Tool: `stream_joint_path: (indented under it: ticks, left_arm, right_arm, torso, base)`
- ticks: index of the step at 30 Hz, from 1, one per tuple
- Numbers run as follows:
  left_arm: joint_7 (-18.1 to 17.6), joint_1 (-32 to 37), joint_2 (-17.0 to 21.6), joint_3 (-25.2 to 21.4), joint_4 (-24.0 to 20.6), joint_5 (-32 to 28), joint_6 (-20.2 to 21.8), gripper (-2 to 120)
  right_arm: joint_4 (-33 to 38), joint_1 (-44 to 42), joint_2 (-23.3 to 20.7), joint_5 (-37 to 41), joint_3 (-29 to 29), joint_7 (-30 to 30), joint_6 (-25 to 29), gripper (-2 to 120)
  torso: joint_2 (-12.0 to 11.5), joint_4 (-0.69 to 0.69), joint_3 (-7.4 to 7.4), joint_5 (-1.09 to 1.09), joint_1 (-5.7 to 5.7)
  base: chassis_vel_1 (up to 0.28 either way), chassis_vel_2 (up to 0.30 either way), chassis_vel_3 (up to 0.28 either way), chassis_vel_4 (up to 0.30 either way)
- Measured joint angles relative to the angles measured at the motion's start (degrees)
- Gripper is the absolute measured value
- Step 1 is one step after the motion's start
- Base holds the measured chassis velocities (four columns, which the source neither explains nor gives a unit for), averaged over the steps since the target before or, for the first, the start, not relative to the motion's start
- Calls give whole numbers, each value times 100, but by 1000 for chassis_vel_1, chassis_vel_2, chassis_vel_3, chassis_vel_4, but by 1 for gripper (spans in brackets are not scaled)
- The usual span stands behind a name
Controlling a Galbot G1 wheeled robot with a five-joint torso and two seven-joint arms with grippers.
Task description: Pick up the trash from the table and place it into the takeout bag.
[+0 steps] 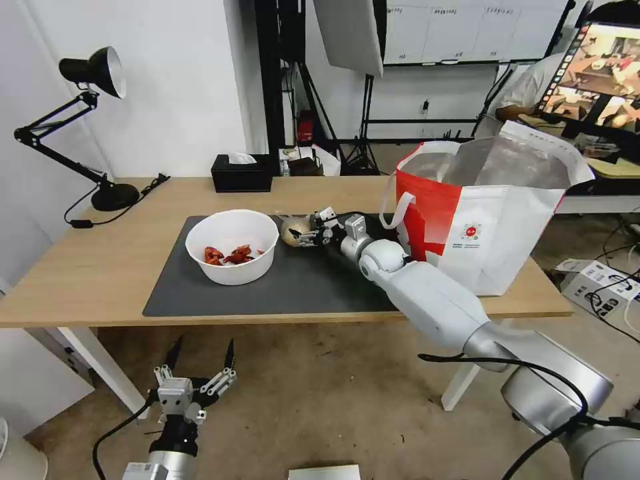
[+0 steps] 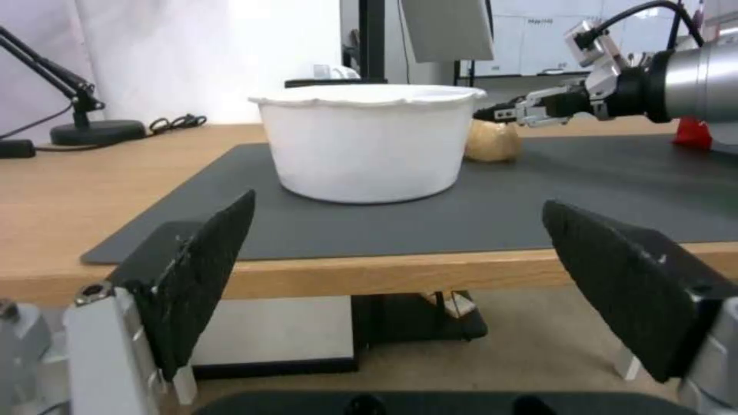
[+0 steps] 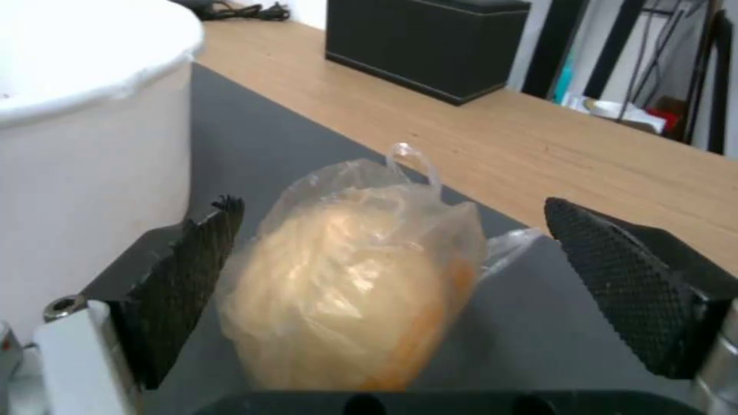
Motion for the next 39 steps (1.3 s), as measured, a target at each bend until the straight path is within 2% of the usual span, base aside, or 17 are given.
stream_joint_path:
  ticks: [26,28,31,32,35,38,39]
  left_arm:
    - [0,-9,16,-52,30,-63,-31,100]
    - [0,-8,18,-62,26,-67,-32,100]
    - [-1,0,20,-78,9,-78,-35,100]
    - [-1,0,20,-78,9,-78,-35,100]
    - [-1,5,22,-83,2,-81,-39,100]
    - [-1,6,22,-83,1,-82,-45,100]
    - [-2,6,22,-83,1,-83,-48,100]
  right_arm:
    - [-745,115,536,-96,-36,-216,-90,100]
    - [-757,115,555,-87,-29,-218,-106,97]
    - [-767,110,588,-51,-1,-217,-156,85]
    - [-767,110,588,-51,-1,-217,-156,85]
    - [-758,98,587,-10,8,-197,-198,71]
    - [-731,88,569,1,9,-162,-216,65]
    - [-696,73,543,8,10,-127,-229,58]
  torso:
    - [0,0,0,0,0]
    - [0,0,0,0,0]
    - [0,0,0,1,0]
    - [0,0,0,1,0]
    - [0,0,0,0,0]
    - [0,1,0,1,0]
    - [0,0,0,1,0]
  base:
    - [0,0,0,0]
    - [0,0,0,0]
    - [0,0,0,0]
    - [0,0,0,0]
    - [0,0,0,0]
    - [0,0,0,0]
    - [0,0,0,0]
